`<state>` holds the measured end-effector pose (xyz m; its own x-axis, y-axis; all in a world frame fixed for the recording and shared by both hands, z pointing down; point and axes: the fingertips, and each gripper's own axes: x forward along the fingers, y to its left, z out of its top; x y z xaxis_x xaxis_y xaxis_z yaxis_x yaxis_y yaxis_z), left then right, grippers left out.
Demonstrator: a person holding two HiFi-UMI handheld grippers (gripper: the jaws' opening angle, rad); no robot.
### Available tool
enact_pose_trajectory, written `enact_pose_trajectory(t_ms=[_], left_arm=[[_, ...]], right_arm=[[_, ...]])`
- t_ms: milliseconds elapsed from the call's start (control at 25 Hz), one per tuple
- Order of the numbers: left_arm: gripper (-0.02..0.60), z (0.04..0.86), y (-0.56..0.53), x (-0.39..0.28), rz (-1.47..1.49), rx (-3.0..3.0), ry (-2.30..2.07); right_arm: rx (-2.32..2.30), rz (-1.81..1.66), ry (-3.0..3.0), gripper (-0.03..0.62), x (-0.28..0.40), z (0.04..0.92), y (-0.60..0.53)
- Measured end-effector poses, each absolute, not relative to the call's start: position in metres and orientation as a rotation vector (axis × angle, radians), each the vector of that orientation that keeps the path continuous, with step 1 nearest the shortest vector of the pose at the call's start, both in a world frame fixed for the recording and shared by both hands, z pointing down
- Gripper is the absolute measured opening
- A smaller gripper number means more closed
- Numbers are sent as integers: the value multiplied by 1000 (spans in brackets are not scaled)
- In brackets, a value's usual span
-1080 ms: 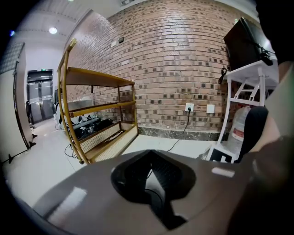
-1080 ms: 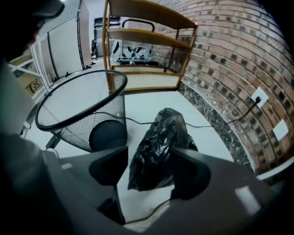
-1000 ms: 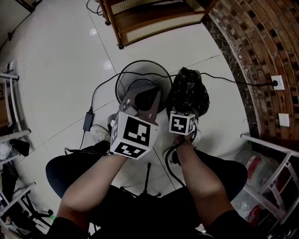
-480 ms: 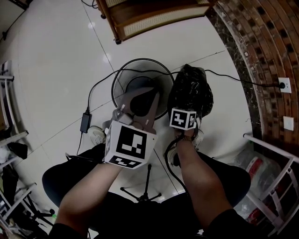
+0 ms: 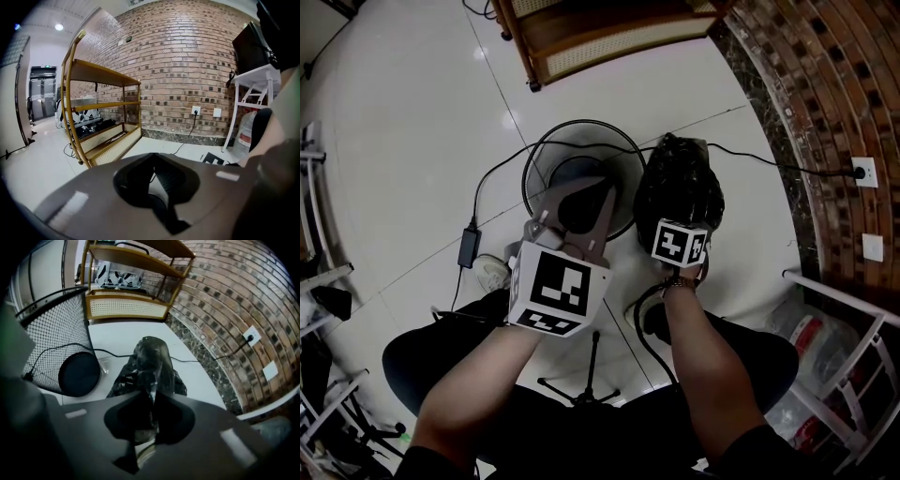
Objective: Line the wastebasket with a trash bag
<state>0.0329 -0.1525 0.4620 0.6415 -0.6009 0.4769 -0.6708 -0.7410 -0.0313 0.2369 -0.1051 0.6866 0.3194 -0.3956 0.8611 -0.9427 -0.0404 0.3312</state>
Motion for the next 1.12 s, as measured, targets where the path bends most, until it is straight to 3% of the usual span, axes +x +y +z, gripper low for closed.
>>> enact_pose_trajectory(t_ms=[1120], left_arm=[[5, 423, -125, 37, 616, 2686, -1067]], right_arm=[[1826, 471, -1488, 20, 270, 470, -115]])
